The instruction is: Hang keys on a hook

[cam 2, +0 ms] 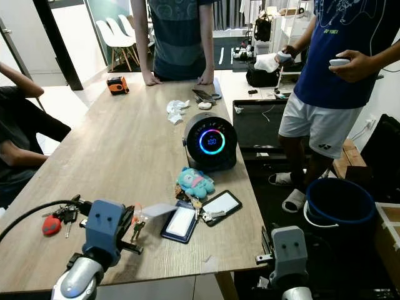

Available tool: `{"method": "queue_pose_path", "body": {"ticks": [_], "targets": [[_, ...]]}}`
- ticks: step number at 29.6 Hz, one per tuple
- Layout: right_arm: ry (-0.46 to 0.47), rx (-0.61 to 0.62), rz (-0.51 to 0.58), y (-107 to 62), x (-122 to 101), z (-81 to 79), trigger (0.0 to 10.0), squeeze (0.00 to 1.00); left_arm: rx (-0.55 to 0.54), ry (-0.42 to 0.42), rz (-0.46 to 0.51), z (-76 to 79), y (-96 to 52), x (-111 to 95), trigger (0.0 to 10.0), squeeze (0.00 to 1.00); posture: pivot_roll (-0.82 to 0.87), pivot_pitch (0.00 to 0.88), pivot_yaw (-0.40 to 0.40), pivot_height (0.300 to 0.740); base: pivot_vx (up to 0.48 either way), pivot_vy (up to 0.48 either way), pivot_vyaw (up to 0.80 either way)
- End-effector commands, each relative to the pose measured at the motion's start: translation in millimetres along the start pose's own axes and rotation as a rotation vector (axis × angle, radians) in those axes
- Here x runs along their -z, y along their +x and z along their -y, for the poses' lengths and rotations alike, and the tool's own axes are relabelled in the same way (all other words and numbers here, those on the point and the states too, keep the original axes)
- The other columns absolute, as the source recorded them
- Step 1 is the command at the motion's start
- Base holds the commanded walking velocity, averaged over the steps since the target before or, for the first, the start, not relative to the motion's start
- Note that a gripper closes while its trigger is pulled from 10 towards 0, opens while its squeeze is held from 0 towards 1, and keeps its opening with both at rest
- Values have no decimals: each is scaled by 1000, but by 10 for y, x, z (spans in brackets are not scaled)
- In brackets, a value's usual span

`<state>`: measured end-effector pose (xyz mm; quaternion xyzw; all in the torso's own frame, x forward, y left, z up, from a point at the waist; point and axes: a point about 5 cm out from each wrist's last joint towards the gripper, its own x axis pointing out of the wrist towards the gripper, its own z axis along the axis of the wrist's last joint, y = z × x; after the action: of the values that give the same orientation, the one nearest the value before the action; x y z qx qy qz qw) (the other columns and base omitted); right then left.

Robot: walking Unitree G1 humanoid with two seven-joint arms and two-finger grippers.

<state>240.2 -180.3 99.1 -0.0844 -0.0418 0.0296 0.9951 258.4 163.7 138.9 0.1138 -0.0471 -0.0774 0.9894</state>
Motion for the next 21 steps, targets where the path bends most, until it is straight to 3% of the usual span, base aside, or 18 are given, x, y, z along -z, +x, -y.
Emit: {"method": "queue_pose_path", "body": {"ticks": [1,21], "targets": [[13,-10,-9,1,3,-27,10000,0,-7,2,-10,14,-14,3,10000,0,37,111,86,740,0,0,0],[12,-26,-11,55,6,-56,10000,0,-11,0,2,50,31,-6,10000,0,39,102,82,740,0,0,0]]}}
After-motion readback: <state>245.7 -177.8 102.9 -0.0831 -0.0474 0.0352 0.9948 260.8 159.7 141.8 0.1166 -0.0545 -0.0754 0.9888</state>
